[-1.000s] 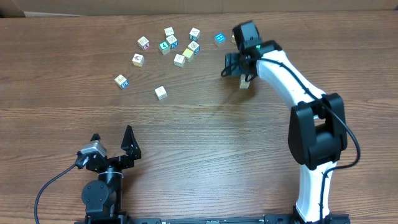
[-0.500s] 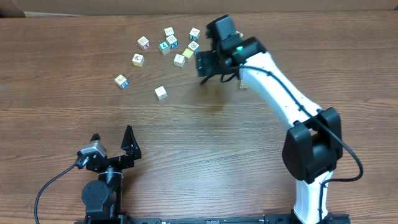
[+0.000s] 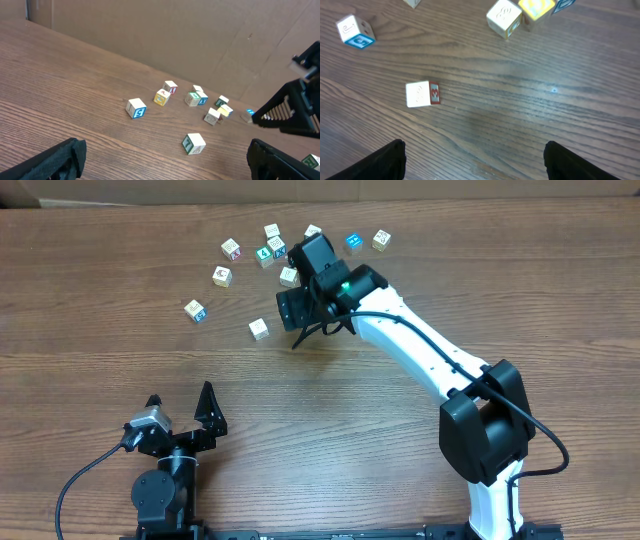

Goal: Form a tower
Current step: 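Lift the right gripper and move toward the red 3 block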

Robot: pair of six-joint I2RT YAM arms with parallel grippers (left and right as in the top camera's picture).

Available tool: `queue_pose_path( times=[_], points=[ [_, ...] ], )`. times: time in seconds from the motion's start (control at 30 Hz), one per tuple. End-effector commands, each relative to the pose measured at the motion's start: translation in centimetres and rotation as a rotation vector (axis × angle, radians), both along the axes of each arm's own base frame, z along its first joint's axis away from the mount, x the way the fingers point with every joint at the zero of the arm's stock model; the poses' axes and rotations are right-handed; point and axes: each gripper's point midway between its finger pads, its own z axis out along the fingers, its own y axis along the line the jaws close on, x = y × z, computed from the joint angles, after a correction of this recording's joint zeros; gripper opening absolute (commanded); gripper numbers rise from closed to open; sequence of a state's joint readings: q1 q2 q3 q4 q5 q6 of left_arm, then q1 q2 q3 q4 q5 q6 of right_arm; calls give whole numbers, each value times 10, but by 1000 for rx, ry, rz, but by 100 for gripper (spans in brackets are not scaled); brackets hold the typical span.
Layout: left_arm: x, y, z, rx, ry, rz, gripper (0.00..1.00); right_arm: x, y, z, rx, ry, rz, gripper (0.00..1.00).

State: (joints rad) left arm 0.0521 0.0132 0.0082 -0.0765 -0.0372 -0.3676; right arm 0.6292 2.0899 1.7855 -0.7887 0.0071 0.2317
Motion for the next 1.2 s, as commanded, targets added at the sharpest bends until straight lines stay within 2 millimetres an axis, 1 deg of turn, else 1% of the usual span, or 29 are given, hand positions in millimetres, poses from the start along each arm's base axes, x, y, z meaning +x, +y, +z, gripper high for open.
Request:
queue_pose_path(
  times=[0.0, 0.27, 0.47, 0.7, 1.0, 1.17],
  points=[
    [0, -2, 1, -7, -7, -7, 100, 0, -5, -16, -18, 1, -13, 86],
    [0, -2, 1, -7, -7, -7, 99, 5, -2, -28, 5, -32, -14, 88],
    [0, -2, 1, -7, -7, -7, 99, 9, -4, -39, 0, -63, -27, 88],
    [0, -2, 1, -7, -7, -7, 99, 8, -4, -51, 12, -81, -24, 92],
    [0, -2, 1, -7, -7, -7, 99, 8, -5, -63, 23, -96, -25, 93],
    [0, -2, 1, -7, -7, -7, 99, 9, -4, -65, 26, -99, -24, 93]
  ],
)
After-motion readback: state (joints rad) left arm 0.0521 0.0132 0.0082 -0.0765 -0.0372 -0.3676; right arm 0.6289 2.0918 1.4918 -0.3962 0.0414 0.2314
